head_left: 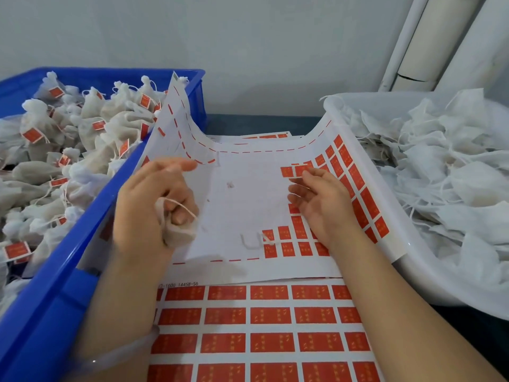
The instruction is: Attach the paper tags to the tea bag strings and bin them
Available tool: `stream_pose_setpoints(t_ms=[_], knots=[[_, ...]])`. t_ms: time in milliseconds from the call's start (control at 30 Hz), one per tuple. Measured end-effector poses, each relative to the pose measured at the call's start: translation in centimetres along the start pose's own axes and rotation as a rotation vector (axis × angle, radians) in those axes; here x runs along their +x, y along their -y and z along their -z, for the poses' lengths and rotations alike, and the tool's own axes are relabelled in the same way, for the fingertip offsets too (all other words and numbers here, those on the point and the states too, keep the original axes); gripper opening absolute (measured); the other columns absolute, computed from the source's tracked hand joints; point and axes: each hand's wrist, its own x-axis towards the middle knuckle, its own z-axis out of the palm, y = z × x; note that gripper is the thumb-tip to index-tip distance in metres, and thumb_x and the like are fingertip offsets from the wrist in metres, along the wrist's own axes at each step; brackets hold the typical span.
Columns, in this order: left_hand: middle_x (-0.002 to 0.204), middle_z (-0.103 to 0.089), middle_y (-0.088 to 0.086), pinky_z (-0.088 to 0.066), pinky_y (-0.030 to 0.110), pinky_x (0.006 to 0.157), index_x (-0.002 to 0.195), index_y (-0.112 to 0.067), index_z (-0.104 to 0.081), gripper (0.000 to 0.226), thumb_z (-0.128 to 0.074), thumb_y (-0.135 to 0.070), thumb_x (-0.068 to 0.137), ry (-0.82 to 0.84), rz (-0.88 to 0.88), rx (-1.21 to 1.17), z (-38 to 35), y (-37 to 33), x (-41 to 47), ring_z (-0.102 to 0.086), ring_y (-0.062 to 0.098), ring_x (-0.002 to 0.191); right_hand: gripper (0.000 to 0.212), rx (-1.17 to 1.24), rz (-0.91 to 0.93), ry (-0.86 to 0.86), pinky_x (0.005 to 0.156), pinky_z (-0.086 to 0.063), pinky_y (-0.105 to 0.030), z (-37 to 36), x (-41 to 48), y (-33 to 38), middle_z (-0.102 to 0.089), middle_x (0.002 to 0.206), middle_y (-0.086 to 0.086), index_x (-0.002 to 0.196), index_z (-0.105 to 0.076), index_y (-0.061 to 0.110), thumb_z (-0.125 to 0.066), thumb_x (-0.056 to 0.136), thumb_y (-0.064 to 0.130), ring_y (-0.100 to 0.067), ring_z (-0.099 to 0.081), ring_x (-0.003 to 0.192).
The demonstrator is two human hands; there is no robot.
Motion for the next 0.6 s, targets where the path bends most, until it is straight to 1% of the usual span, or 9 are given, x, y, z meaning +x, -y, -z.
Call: stream_pose_setpoints(t_ms=[67,100,200,267,300,367,433,533,600], knots=[[0.043,-0.038,-0.010,-0.031,0.013,0.043,0.068,-0.020,-0.067,0.023,-0.046,-0.017,0.077,0.156,0.001,-0.255,-0.4,-0.4,-0.3,-0.031,0.004,0.034,0.010,0.089,0.007,-0.036,0.066,-0.055,-0.028,0.0,0.0,0.1,-0.072,0.092,-0.005,0.099,-0.062,0.016,-0.057,0.091,0.016,-0.020,-0.070,0.078],[0.043,-0.037,-0.011,-0.030,0.013,0.042,0.067,-0.020,-0.067,0.021,-0.046,-0.021,0.072,0.199,-0.003,-0.322,-0.5,-0.5,-0.4,-0.031,0.003,0.033,0.010,0.100,0.024,-0.050,0.066,-0.056,-0.028,0.0,0.0,0.1,-0.072,0.092,-0.005,0.100,-0.062,0.017,-0.057,0.091,0.016,-0.020,-0.071,0.078],[0.045,-0.034,-0.009,-0.027,0.015,0.044,0.069,-0.018,-0.063,0.018,-0.048,-0.028,0.065,0.150,-0.017,-0.401,-0.5,-0.4,-0.3,-0.029,0.004,0.035,0.011,-0.023,0.139,-0.090,0.067,-0.056,-0.027,-0.2,-0.4,-0.1,-0.070,0.096,-0.001,0.099,-0.059,0.024,-0.057,0.091,0.017,-0.018,-0.070,0.079],[0.050,-0.034,-0.006,-0.028,0.017,0.047,0.072,-0.017,-0.060,0.022,-0.043,-0.027,0.063,0.086,-0.004,-0.435,-0.2,-0.3,-0.2,-0.028,0.007,0.039,0.011,-0.188,0.271,-0.123,0.064,-0.055,-0.021,-0.5,-1.0,0.1,-0.068,0.094,0.006,0.097,-0.056,0.029,-0.058,0.091,0.020,-0.012,-0.069,0.080],[0.053,-0.035,-0.005,-0.031,0.018,0.049,0.075,-0.016,-0.058,0.024,-0.041,-0.026,0.062,0.068,0.014,-0.429,-0.3,-0.1,-0.1,-0.030,0.008,0.042,0.012,-0.256,0.334,-0.135,0.061,-0.053,-0.017,-0.8,-1.3,0.2,-0.066,0.093,0.009,0.097,-0.054,0.030,-0.059,0.090,0.022,-0.009,-0.068,0.080],[0.057,-0.041,-0.003,-0.038,0.020,0.050,0.081,-0.016,-0.056,0.026,-0.046,-0.020,0.057,0.054,0.074,-0.370,-0.6,0.3,-0.1,-0.037,0.010,0.045,0.016,-0.347,0.413,-0.126,0.059,-0.049,-0.010,-1.4,-2.2,0.9,-0.064,0.096,0.013,0.102,-0.050,0.034,-0.059,0.089,0.029,-0.008,-0.067,0.083],[0.058,-0.048,-0.002,-0.044,0.022,0.049,0.081,-0.017,-0.057,0.020,-0.050,-0.006,0.066,0.057,0.139,-0.215,-1.1,0.9,0.0,-0.044,0.009,0.046,0.029,-0.390,0.450,-0.043,0.060,-0.047,-0.006,-2.3,-3.5,1.7,-0.064,0.101,0.014,0.110,-0.047,0.035,-0.056,0.084,0.045,-0.002,-0.065,0.086],[0.064,-0.056,-0.002,-0.048,0.024,0.050,0.077,-0.022,-0.065,0.031,-0.048,0.002,0.086,0.099,0.172,0.020,-1.8,1.5,-0.2,-0.052,0.010,0.050,0.060,-0.393,0.446,0.206,0.069,-0.051,-0.012,-3.6,-5.7,2.3,-0.066,0.103,0.015,0.123,-0.041,0.031,-0.054,0.071,0.058,-0.001,-0.065,0.091],[0.069,-0.060,-0.002,-0.051,0.025,0.056,0.074,-0.028,-0.068,0.037,-0.048,-0.001,0.090,0.152,0.147,0.092,-2.3,1.8,-0.5,-0.057,0.011,0.058,0.065,-0.394,0.400,0.334,0.073,-0.054,-0.017,-3.9,-6.9,1.9,-0.067,0.102,0.015,0.123,-0.039,0.037,-0.059,0.065,0.060,-0.003,-0.065,0.094]])
